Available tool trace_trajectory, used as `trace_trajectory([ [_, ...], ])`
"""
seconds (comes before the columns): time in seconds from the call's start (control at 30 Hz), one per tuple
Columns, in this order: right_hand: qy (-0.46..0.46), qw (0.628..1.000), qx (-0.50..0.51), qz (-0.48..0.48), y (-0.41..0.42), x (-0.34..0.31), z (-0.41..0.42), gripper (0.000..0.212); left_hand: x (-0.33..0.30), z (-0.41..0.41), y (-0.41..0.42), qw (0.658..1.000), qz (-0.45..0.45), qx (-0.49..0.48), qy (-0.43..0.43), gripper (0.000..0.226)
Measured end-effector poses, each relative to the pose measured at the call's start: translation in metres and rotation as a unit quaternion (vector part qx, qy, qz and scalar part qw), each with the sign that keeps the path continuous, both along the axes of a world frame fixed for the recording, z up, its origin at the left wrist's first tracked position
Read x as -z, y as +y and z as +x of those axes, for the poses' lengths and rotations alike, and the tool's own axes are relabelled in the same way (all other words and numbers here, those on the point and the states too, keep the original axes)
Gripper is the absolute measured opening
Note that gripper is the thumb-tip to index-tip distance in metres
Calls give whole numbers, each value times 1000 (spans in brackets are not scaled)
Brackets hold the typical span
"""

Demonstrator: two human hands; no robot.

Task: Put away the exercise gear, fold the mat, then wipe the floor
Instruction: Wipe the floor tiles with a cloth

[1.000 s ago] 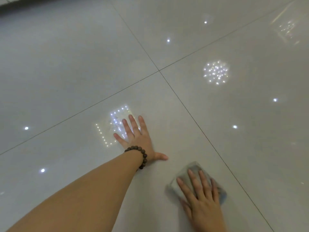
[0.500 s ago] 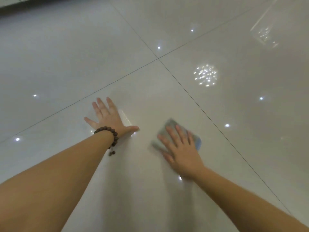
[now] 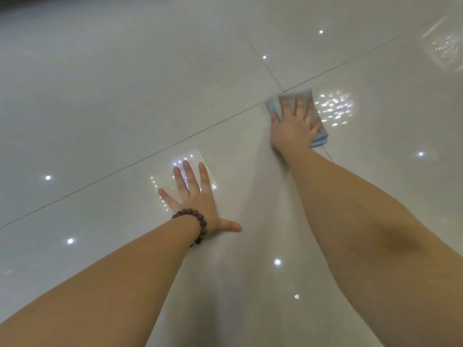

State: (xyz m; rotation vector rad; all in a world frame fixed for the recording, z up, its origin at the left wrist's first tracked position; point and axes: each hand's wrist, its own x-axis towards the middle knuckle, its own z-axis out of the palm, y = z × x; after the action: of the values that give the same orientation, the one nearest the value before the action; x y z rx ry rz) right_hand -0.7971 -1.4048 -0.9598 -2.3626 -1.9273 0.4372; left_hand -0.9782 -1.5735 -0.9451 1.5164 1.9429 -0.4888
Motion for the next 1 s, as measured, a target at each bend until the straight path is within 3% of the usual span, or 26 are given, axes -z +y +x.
trace_trajectory([
  [0.03,0,1000,20,3,-3,1,-25,52,-1,0,0,1000,-2,-3,-4,164],
  [0.07,1,1000,-23,16,-15,2,-51,52,-2,-1,1,1000,-6,-5,-7,164],
  [0.1,3,990,-136,30,-32,1,-74,51,-3,-1,1,1000,-9,-6,-10,164],
  [0.17,9,912,-410,11,-60,1,-84,50,-4,-1,1,1000,-11,-7,-13,163],
  [0.2,-2,877,-480,17,-51,2,-69,51,-4,-2,1,1000,-10,-4,-12,163],
  [0.23,-17,885,-464,30,-35,2,-53,53,-3,-2,1,1000,-10,-1,-10,163],
  [0.27,-29,931,-363,33,-16,4,-37,55,-3,-2,1,1000,-13,0,-11,164],
  [0.3,-20,981,-191,29,-4,5,-23,55,-4,-2,1,1000,-15,-3,-13,164],
  [0.33,-10,999,-34,9,-2,5,-22,54,-4,-2,1,1000,-13,-4,-14,164],
  [0.37,-6,999,48,8,-10,2,-33,53,-3,-1,1,1000,-11,-2,-12,164],
  [0.4,-11,1000,21,20,-24,1,-52,53,-4,-1,1,1000,-12,-1,-12,164],
  [0.43,-10,994,-105,32,-43,-2,-69,52,-4,0,1,1000,-12,-1,-12,164],
  [0.5,6,927,-373,24,-74,1,-66,52,-4,-1,0,1000,-8,3,-11,163],
  [0.53,-5,912,-408,27,-76,0,-46,54,-4,-1,-1,1000,-7,3,-11,163],
  [0.57,-9,938,-344,26,-73,3,-21,57,-4,0,-1,1000,-7,2,-9,164],
  [0.63,-16,997,-61,44,-70,6,28,56,-2,1,-1,1000,-3,0,-3,165],
  [0.67,-17,998,43,35,-76,3,40,55,-2,1,-1,1000,0,2,0,166],
  [0.7,-20,996,80,22,-84,4,41,54,-4,0,-2,1000,1,4,2,166],
  [0.9,-79,983,-165,-14,-161,-19,27,59,-13,-1,-1,1000,0,6,-5,164],
  [1.0,-112,979,-170,-20,-174,-18,65,59,-11,-3,-3,1000,5,13,-8,165],
])
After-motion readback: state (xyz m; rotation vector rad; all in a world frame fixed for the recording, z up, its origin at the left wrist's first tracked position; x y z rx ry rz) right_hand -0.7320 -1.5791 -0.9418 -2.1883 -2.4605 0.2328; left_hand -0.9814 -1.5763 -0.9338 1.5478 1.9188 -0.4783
